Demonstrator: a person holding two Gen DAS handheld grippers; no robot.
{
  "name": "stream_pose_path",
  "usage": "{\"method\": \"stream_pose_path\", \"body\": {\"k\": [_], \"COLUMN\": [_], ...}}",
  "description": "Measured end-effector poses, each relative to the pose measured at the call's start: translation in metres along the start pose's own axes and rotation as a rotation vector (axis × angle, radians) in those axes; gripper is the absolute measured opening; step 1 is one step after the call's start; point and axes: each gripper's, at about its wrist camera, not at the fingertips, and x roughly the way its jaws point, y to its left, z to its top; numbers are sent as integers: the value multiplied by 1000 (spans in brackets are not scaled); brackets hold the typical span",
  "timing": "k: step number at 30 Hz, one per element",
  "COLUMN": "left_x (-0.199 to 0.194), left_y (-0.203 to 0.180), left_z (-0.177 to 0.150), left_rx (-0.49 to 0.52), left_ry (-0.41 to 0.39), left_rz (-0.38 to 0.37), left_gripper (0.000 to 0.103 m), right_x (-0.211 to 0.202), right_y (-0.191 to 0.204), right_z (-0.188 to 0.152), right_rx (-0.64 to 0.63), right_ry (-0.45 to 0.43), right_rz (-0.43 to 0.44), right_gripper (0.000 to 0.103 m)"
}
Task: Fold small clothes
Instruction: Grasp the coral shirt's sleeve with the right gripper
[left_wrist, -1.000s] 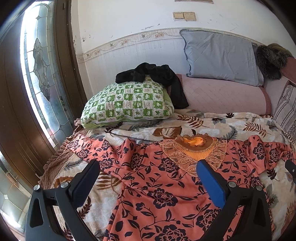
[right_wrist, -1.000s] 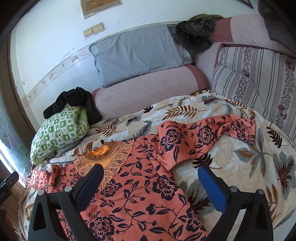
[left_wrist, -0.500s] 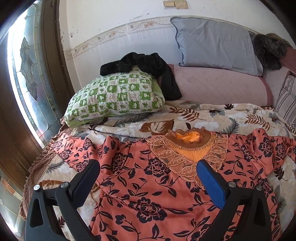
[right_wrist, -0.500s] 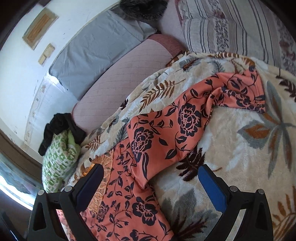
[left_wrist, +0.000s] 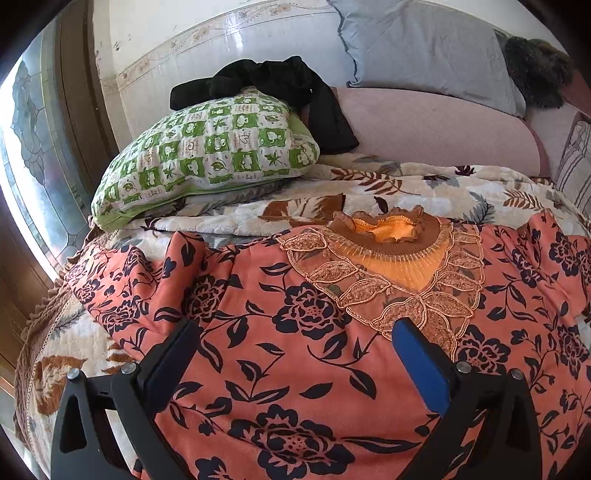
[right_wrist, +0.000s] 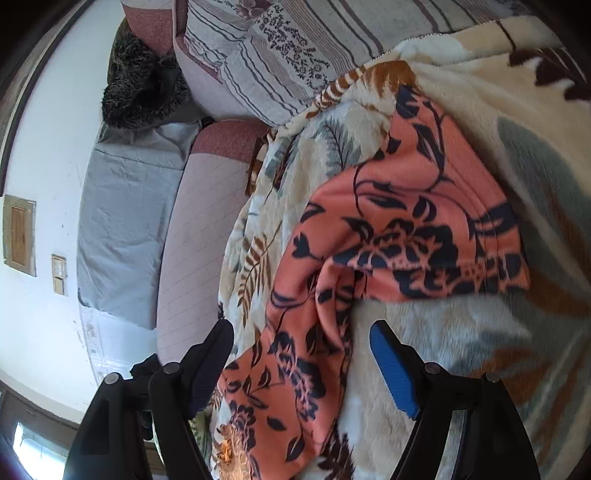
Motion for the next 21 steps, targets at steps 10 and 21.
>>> {"method": "stream_pose_path", "body": {"k": [10, 21], "left_x": [22, 20], "left_y": [0, -6], "left_z": [0, 0], "left_rx": [-30, -7], "left_ry": [52, 48], "left_rz": [-9, -7], "left_gripper": [103, 103], "right_x": [4, 0], "right_y": [-31, -62], "right_z": [18, 35], "right_rx": [284, 407], "right_ry": [21, -143], "right_rz": [-48, 33], "right_gripper": [65, 39]}}
